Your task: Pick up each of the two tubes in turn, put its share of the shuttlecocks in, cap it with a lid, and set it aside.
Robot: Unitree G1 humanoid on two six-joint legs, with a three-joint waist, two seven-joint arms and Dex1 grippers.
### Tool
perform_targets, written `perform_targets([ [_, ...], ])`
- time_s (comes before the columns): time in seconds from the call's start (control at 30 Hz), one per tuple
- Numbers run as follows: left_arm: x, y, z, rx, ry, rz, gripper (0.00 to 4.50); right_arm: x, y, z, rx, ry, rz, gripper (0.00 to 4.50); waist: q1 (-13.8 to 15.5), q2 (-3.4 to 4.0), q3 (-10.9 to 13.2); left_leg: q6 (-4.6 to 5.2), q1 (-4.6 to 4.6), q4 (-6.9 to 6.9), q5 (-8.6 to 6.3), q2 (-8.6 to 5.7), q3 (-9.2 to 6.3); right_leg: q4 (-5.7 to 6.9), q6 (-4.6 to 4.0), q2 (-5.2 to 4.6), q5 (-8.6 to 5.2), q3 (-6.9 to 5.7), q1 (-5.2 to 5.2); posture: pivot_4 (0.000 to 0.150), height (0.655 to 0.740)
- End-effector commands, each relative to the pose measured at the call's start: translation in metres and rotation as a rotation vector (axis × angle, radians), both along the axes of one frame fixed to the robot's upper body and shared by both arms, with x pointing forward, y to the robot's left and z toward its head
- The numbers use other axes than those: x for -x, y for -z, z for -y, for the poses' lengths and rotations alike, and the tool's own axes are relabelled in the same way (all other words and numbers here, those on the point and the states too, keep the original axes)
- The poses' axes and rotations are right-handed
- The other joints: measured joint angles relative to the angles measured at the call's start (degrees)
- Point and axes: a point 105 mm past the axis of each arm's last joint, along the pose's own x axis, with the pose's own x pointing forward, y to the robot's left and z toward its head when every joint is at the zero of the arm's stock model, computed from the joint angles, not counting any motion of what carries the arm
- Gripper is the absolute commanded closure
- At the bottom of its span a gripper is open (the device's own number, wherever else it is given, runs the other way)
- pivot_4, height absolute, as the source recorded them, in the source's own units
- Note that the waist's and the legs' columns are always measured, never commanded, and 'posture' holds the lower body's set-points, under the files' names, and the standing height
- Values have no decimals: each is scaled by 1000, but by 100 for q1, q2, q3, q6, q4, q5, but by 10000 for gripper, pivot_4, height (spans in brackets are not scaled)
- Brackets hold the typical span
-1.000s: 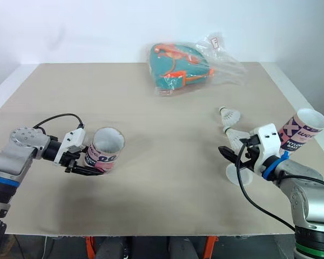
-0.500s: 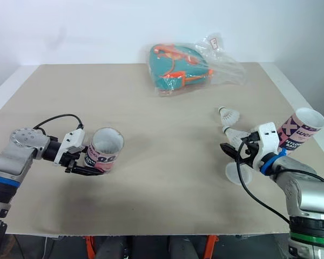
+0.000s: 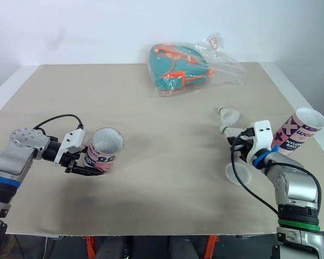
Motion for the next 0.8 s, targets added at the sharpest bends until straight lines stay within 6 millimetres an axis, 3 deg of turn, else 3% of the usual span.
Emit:
perform_targets([
  [0.03, 11, 21, 7, -26, 39, -85, 17169, 3, -19, -2, 21, -32, 68, 44424, 0, 1, 0, 0, 0, 0, 0, 0, 0, 0, 0, 0, 0, 0, 0, 1500, 7387],
  [0.1, 11, 21, 8, -25, 39, -85, 17169, 6, -26, -6, 14, -68, 79, 44424, 0, 1, 0, 0, 0, 0, 0, 0, 0, 0, 0, 0, 0, 0, 0, 1500, 7387],
  [0.2, 11, 20, 8, -24, 39, -84, 17169, 13, -51, -22, 61, -160, 168, 44424, 0, 3, 0, 0, 0, 0, 0, 0, 0, 0, 1, 0, -1, 0, 0, 1500, 7387],
  [0.27, 11, 20, 8, -24, 39, -84, 17169, 18, -71, -44, 73, -254, 230, 44424, -1, 3, -1, 0, 0, 0, 0, 0, 0, 0, 1, 0, -1, 0, -1, 1500, 7387],
  [0.3, 11, 20, 8, -25, 39, -83, 17169, 22, -80, -56, 74, -308, 259, 44424, -2, 3, -1, 0, 1, 0, 0, 0, 0, 0, 1, 0, -1, 0, -1, 1500, 7387],
  [0.37, 10, 20, 8, -24, 38, -83, 17169, 40, -109, -103, 44, -519, 364, 44424, -11, 6, 0, 0, 1, 0, 0, 1, -1, 0, 1, 1, -1, 0, -1, 1500, 7387],
  [0.43, 9, 20, 7, -25, 38, -82, 17169, 64, -125, -149, 36, -753, 429, 44424, -22, 11, -2, 0, 2, 0, 0, 1, -1, 1, 1, 1, 0, 0, -1, 1500, 7387],
  [0.53, 8, 20, 8, -25, 40, -80, 17169, 83, -128, -186, 70, -950, 440, 44424, 12, 4, -4, 0, 3, -1, 0, 4, -10, 1, -2, 5, -2, -8, 2, 1500, 7387],
  [0.67, 5, 19, 9, -22, 42, -68, 17169, 92, -125, -211, 154, -1110, 439, 44424, 48, -18, -14, -1, -13, 4, 0, -1, -13, -7, -3, 0, -6, -6, 1, 1500, 7387],
  [0.8, 4, 19, 12, -14, 44, -64, 17169, 90, -116, -223, 238, -1191, 427, 44424, 70, -18, -14, 0, -12, 6, 0, -1, -12, -3, -3, 1, -5, -4, -5, 1500, 7387],
])
